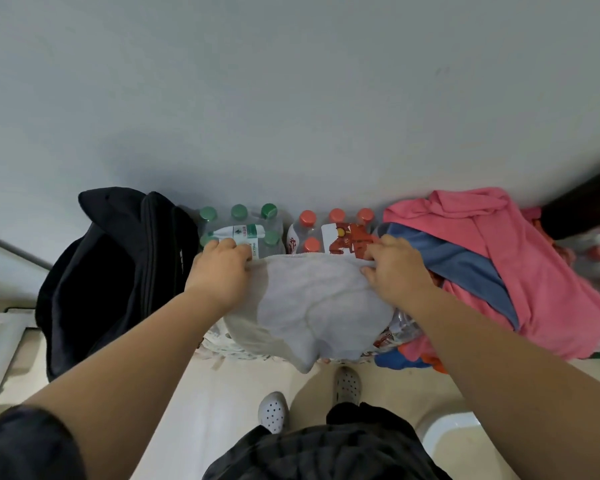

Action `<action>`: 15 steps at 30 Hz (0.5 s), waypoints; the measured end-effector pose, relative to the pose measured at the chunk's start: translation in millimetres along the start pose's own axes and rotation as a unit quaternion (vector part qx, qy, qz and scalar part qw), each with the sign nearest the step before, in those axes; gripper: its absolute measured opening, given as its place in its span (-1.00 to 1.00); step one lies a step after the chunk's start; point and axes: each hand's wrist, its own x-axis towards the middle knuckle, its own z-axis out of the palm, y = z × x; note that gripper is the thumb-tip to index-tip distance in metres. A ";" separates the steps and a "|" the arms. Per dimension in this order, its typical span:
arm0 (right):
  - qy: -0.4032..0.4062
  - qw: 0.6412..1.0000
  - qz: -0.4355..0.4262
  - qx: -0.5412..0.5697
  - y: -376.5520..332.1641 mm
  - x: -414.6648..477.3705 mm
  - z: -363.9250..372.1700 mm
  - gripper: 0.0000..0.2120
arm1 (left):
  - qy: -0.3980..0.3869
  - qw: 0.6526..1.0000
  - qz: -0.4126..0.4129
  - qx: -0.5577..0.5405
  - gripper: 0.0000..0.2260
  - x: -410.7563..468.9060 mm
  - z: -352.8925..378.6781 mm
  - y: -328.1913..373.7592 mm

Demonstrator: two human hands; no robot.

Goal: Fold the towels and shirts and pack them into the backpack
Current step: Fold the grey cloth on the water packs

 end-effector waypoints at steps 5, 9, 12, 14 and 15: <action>0.029 0.993 -0.049 0.102 5.9 -8.6 -11.2 -0.90 | 0.022 0.983 -0.008 -0.180 -0.94 -8.1 -11.8 -2.0; -0.004 0.964 0.003 0.266 12.1 -27.1 -40.7 -0.82 | 0.031 0.936 -0.020 -0.351 -0.81 -30.6 -26.2 -8.4; -0.015 0.948 0.007 0.319 17.9 -50.2 -66.9 -0.82 | 0.003 0.895 0.015 -0.446 -0.81 -48.7 -40.2 -12.3; -0.007 0.940 0.004 0.341 19.7 -64.0 -82.6 -0.82 | -0.007 0.868 0.036 -0.495 -0.84 -59.8 -53.7 -12.8; -0.001 0.937 0.006 0.350 20.0 -69.3 -89.1 -0.82 | -0.005 0.859 0.046 -0.509 -0.85 -64.3 -60.9 -12.1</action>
